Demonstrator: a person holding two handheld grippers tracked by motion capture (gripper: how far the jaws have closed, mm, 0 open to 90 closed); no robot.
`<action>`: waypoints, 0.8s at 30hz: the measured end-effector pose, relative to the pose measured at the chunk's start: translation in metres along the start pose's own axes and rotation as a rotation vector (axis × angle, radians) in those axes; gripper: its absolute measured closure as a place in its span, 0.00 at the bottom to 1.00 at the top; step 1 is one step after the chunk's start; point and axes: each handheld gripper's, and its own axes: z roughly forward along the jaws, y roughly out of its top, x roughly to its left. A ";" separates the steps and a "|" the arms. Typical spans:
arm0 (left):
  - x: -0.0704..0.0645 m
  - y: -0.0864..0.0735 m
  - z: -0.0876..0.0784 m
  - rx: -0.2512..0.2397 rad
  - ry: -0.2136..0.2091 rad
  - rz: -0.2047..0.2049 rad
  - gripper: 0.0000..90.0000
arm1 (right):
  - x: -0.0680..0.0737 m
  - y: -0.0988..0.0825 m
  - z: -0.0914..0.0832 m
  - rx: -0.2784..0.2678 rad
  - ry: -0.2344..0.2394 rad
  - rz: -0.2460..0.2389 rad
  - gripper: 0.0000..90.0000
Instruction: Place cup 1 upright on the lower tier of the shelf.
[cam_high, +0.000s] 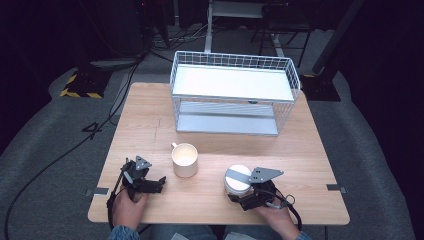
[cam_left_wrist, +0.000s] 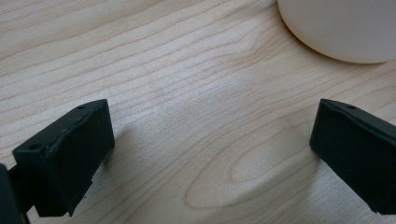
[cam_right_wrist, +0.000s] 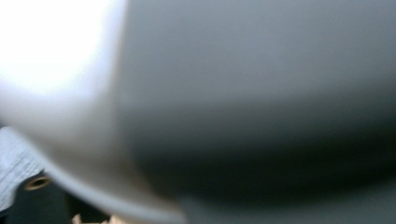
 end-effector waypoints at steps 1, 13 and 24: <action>0.000 0.000 0.000 0.000 0.000 0.000 0.00 | 0.001 0.000 0.000 -0.007 0.000 -0.010 0.19; 0.000 0.000 0.000 0.000 0.000 0.000 0.00 | 0.005 0.001 -0.001 -0.014 -0.034 -0.062 0.21; 0.000 0.000 0.000 0.000 0.000 0.000 0.00 | 0.008 0.010 -0.003 -0.016 -0.035 -0.067 0.21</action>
